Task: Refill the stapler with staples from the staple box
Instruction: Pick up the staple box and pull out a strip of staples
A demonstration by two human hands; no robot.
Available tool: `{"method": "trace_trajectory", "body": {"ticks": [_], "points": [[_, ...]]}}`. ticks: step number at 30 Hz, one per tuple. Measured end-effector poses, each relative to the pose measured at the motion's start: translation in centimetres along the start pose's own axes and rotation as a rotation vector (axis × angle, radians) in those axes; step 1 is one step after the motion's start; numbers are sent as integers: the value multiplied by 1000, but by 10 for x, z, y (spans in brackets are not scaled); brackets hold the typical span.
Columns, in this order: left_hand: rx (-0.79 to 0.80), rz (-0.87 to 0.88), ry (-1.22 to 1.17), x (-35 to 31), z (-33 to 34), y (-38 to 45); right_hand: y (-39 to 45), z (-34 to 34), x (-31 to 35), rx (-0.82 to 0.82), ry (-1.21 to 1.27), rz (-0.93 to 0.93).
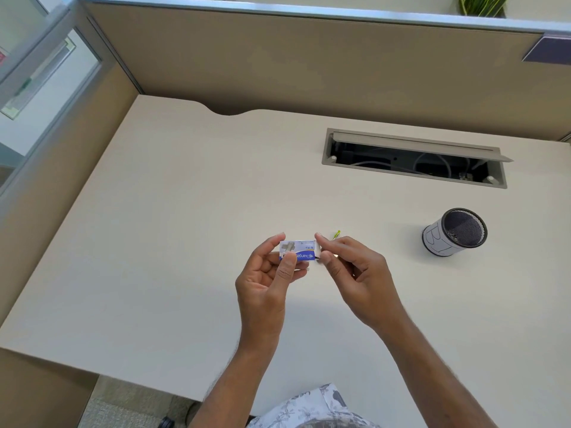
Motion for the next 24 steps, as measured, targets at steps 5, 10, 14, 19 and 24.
{"method": "trace_trajectory", "body": {"ticks": [5,10,14,19,24], "points": [[11,20,9,-2,3,0,-2,-2,-4,-62,106,151],[3,10,-6,-1,2,1,-4,-1,-4,-98,245,257],[6,11,-12,-2,3,1,-4,-3,-2,-89,339,320],[11,36,-1,-5,4,-1,-3,-5,0,-74,315,300],[16,48,3,-5,5,-1,-3,-4,-3,-35,207,229]]}}
Point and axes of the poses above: each hand's wrist, its own y-axis towards the middle knuckle, its own z-axis out of the palm, x = y × z, the point moved 8 cm from there along y, towards the middle knuckle, and after that the axes turned 1 degree about -x, right-handed, at the moved point
